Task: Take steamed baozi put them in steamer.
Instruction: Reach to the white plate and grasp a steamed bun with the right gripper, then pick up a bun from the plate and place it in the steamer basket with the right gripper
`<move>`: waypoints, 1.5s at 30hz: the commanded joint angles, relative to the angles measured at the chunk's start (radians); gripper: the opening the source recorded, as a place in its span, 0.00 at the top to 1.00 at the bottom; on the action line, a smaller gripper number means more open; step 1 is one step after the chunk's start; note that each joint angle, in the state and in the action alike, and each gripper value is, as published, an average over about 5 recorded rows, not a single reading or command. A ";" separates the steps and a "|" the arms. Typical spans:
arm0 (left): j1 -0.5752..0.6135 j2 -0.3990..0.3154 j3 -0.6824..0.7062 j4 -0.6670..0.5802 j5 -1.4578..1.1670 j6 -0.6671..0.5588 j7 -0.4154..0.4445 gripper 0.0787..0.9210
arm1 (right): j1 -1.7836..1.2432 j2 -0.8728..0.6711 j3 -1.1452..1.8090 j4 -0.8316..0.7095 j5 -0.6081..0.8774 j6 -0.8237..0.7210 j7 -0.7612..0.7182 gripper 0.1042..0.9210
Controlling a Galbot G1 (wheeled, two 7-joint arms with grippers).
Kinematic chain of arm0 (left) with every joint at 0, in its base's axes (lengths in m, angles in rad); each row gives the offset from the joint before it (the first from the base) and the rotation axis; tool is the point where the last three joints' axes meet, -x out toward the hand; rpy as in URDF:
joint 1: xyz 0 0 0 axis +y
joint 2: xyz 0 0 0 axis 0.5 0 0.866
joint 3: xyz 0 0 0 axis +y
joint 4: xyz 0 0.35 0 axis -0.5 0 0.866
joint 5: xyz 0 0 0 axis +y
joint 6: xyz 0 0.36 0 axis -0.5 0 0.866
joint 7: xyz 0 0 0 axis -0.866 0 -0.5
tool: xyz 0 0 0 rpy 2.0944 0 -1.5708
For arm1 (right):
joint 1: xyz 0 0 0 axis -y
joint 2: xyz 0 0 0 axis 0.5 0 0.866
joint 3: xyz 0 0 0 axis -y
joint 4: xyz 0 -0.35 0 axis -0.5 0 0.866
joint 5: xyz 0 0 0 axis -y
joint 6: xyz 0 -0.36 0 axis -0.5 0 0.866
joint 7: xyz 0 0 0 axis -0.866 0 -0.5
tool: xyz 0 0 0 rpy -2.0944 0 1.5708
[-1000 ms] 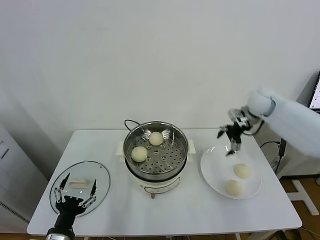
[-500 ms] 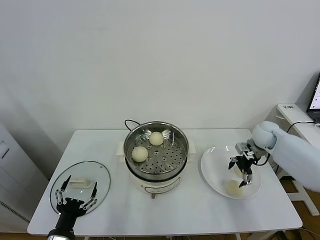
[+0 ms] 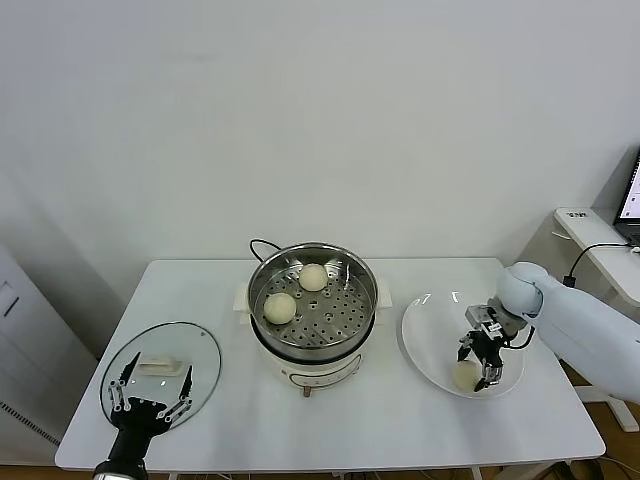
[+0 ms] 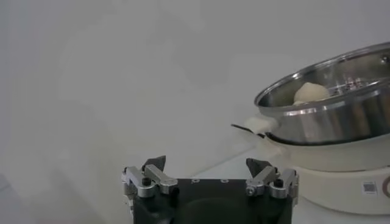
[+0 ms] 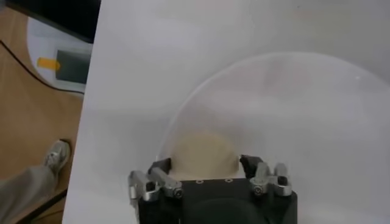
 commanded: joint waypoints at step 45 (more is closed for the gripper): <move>0.034 -0.041 -0.038 -0.034 -0.058 -0.034 0.003 0.12 | 0.282 0.438 -0.201 0.365 -0.357 0.773 0.074 0.63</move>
